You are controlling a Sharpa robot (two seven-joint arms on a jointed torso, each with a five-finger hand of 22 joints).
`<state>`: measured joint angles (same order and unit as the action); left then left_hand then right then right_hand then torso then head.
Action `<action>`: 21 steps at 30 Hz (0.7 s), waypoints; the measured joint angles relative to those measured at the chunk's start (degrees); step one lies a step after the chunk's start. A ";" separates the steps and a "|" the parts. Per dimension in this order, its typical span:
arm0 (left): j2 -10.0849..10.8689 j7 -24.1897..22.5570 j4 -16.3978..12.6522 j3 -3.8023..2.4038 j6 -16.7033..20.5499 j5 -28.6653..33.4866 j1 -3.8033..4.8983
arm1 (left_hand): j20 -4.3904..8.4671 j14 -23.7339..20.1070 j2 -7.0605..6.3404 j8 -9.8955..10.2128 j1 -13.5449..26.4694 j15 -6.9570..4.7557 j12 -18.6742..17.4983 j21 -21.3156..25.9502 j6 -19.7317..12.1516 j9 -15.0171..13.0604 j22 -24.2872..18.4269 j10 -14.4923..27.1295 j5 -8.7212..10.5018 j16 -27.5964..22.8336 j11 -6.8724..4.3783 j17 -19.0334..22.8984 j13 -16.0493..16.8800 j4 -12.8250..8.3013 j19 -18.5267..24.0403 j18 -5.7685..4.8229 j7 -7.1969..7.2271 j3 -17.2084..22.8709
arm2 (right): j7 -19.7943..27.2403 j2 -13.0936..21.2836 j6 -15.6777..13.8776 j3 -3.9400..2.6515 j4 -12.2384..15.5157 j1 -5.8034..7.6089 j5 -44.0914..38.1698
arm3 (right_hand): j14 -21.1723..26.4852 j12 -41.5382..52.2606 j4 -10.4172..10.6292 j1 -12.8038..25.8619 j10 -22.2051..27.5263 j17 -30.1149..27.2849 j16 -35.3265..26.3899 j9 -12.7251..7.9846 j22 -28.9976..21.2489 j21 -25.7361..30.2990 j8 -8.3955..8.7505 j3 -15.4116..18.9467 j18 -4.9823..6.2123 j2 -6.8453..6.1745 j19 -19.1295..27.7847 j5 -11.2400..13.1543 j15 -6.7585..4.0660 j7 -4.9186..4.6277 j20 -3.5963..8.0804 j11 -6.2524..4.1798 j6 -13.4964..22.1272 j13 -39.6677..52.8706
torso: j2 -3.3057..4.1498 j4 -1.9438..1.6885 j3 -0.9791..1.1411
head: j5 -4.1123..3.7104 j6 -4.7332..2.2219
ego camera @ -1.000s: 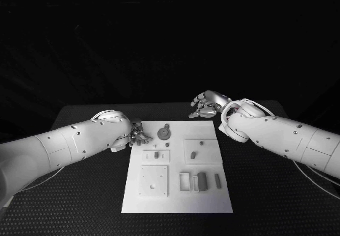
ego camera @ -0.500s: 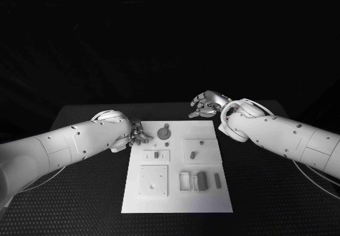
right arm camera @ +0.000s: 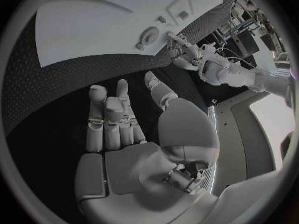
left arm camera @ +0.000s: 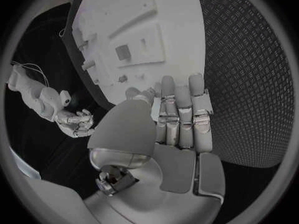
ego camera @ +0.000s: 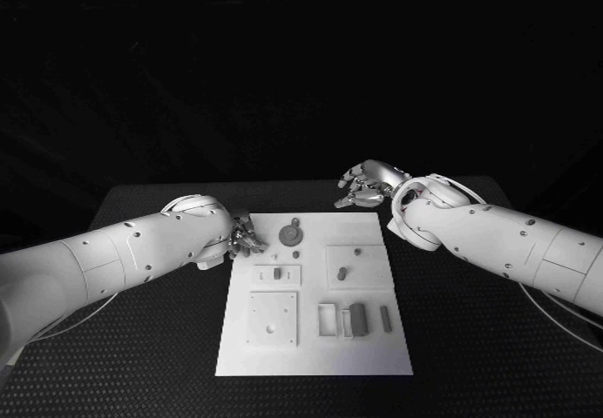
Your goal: Assemble the parts on the task board
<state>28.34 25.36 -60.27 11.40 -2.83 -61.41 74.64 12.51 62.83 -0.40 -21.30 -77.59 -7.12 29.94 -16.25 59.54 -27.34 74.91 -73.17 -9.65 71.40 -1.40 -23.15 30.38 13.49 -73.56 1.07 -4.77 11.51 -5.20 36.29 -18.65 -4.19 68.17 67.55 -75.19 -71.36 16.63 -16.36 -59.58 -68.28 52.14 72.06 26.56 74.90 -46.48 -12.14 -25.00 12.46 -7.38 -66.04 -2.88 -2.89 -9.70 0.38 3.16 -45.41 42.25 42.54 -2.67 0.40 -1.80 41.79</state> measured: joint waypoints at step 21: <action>5.43 0.05 -6.41 -0.48 4.14 5.70 -0.11 | 0.38 0.87 0.94 -0.62 16.51 -0.26 1.06 -2.67 1.65 -1.59 0.03 -1.07 0.17 0.89 -0.44 -0.63 0.72 -13.68 -0.60 -0.14 0.40 12.39 | 0.00 0.21 0.03 0.01 -0.18 -0.21 0.65 | 0.01 -0.22 0.00 0.00 -0.11 -0.01 0.00 -0.01 0.00 0.00 0.00 0.00 0.00 0.00 0.02 0.00 -0.02 0.00 -0.02 0.12 0.21 0.05 | -0.08 -0.08 0.04 | 0.41 -0.43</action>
<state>33.78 25.41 -66.68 10.92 1.30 -55.71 74.53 12.89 63.70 0.55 -21.92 -61.08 -7.38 31.00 -18.92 61.19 -28.93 74.94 -74.24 -9.47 72.29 -1.84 -23.78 31.09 -0.19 -74.16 0.92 -4.37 23.90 -5.20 36.50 -18.62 -4.18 68.00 67.34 -74.54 -71.35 16.41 -16.36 -59.59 -68.39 52.13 72.06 26.55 74.90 -46.48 -12.14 -25.00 12.47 -7.39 -66.02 -2.88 -2.91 -9.70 0.36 3.28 -45.19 42.30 42.46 -2.75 0.44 -1.39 41.36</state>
